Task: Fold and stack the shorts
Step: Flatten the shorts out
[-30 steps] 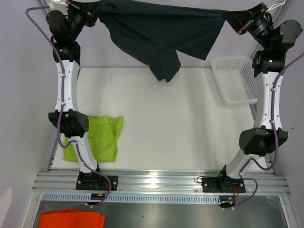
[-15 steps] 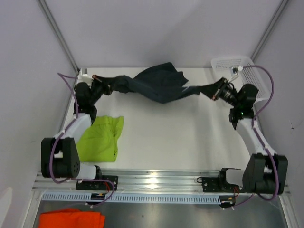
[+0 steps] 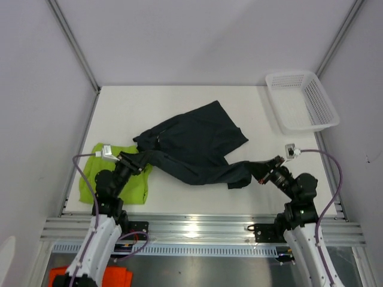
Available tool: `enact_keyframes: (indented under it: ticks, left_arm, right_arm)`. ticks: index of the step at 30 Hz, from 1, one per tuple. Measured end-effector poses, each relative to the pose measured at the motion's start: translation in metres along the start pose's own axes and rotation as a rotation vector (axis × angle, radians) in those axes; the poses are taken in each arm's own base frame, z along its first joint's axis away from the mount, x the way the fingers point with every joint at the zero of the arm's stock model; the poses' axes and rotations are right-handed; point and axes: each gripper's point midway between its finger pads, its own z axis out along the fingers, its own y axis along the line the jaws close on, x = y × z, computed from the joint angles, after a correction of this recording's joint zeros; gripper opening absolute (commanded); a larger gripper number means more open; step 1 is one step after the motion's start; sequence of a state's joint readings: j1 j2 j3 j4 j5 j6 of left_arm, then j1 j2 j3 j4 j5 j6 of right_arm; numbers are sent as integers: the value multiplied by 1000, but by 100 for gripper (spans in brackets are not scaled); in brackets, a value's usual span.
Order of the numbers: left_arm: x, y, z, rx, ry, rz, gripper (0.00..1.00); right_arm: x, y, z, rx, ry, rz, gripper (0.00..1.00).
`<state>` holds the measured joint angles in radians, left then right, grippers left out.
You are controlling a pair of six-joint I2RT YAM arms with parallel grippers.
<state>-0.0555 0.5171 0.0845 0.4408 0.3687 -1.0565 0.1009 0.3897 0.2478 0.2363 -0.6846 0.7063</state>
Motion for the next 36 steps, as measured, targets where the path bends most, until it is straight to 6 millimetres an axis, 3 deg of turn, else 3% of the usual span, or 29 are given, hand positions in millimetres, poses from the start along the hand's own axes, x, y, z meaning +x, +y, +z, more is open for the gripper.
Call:
enact_keyframes:
  ticks: [1, 4, 5, 8, 11, 13, 15, 16, 19, 23, 30, 33, 36]
  left_arm:
    - [-1, -1, -6, 1, -15, 15, 56]
    - [-6, -8, -22, -1, -66, 56, 55]
    - [-10, -12, -29, 3, -90, 79, 47]
    - [-19, -25, -43, -14, -124, 126, 38]
    - [-24, -31, -52, -58, -120, 159, 20]
    - [-24, -32, -55, -71, -110, 183, 18]
    - [-21, -25, -52, -100, -88, 184, 30]
    - [-18, -17, -50, -132, -62, 175, 54]
    - [-5, 9, -44, -240, 18, 143, 81]
    - [16, 41, -48, -429, 170, 73, 81]
    - [44, 59, -65, -601, 367, -30, 84]
    - [43, 57, -73, -635, 371, -30, 85]
    - [28, 43, -69, -633, 349, 2, 85]
  right_arm:
    - [9, 1, -6, 0, 1, 2, 4]
    - [27, 9, -23, -13, 2, -14, 0]
    - [31, 11, -25, -17, 10, -20, 0]
    - [51, 4, -28, 19, 87, 18, 0]
    - [65, -2, -31, 51, 143, 46, 0]
    - [68, -4, -33, 67, 165, 50, 0]
    - [67, -3, -32, 74, 176, 51, 0]
    - [65, -2, -31, 76, 179, 51, 0]
    - [59, 1, -29, 79, 184, 46, 0]
    - [52, 1, -26, 100, 187, 30, 0]
    - [45, -16, -20, 212, 209, 45, 0]
    - [49, -20, -19, 228, 227, 58, 0]
    - [51, -19, -19, 222, 239, 63, 0]
